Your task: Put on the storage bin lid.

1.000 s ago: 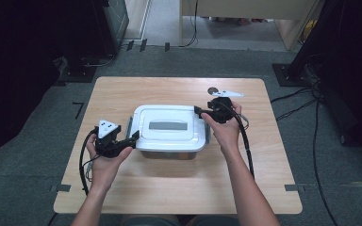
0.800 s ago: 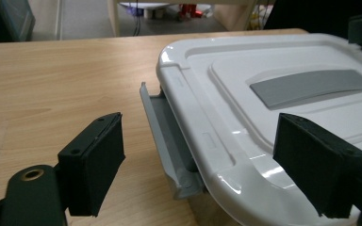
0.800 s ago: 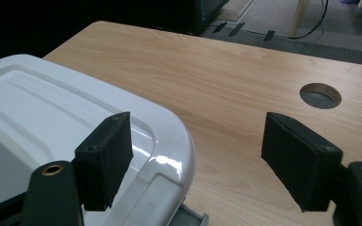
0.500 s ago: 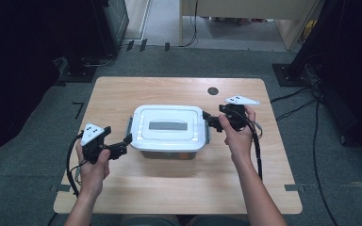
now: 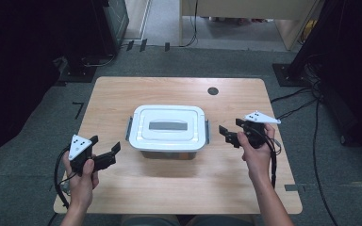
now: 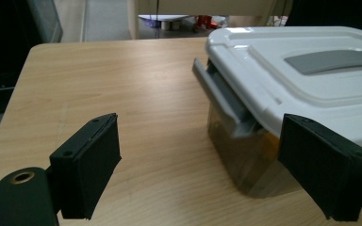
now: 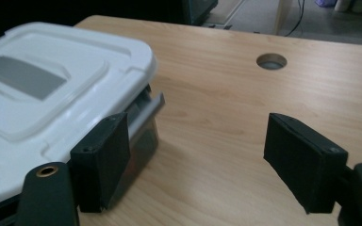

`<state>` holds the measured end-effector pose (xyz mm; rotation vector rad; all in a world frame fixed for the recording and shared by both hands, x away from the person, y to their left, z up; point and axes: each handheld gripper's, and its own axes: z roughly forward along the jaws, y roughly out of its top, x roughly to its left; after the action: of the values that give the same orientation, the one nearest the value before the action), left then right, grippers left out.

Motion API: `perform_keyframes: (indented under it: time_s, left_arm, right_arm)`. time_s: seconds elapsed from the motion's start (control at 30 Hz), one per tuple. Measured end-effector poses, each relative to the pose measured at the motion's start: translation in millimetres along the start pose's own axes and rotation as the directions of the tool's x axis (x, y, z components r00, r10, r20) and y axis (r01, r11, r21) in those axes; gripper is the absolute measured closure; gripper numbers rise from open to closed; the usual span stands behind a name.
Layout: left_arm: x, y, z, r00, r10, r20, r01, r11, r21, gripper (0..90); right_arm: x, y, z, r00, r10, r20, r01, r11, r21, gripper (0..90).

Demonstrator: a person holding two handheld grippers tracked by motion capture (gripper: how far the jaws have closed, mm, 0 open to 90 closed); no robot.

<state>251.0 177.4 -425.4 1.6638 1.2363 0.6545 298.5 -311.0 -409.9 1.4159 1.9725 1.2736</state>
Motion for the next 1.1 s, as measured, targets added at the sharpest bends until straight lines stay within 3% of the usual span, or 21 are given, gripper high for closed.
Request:
perform_keyframes:
  time_s: [0.13, 0.3, 0.47, 0.6, 0.97, 1.1]
  left_arm:
    - [5.0, -14.6, 0.3, 0.9996, 0.009, -0.026, -0.008, 0.9999, 0.015, 13.3]
    - [12.0, -35.4, 5.3, 0.9992, 0.015, -0.037, -0.013, 0.9984, 0.056, 11.2]
    - [17.3, -50.9, 11.1, 0.9976, 0.036, -0.059, -0.03, 0.9944, 0.101, 10.0]
    - [24.6, -68.5, 17.7, 0.9961, 0.05, -0.073, -0.039, 0.9877, 0.152, 8.4]
    - [32.3, -82.0, 22.9, 0.9894, 0.103, -0.103, -0.078, 0.971, 0.226, 8.4]
    - [34.5, -83.4, 22.6, 0.9878, 0.109, -0.111, -0.08, 0.9682, 0.237, 8.4]
  right_arm:
    - [-6.7, -19.8, -7.1, 0.9999, -0.005, 0.016, 0.005, 1.0, 0.024, 23.6]
    - [-18.2, -46.8, -15.5, 0.9993, 0.022, 0.029, -0.024, 0.999, 0.048, 24.0]
    - [-29.3, -68.5, -20.6, 0.9982, 0.035, 0.049, -0.039, 0.997, 0.068, 24.4]
    - [-43.3, -91.3, -26.8, 0.9945, 0.034, 0.099, -0.045, 0.993, 0.111, 24.6]
    - [-65.1, -127.9, -42.5, 0.9875, 0.09, 0.129, -0.11, 0.981, 0.161, 24.5]
    - [-70.0, -135.0, -47.9, 0.9842, 0.08, 0.158, -0.107, 0.979, 0.173, 24.3]
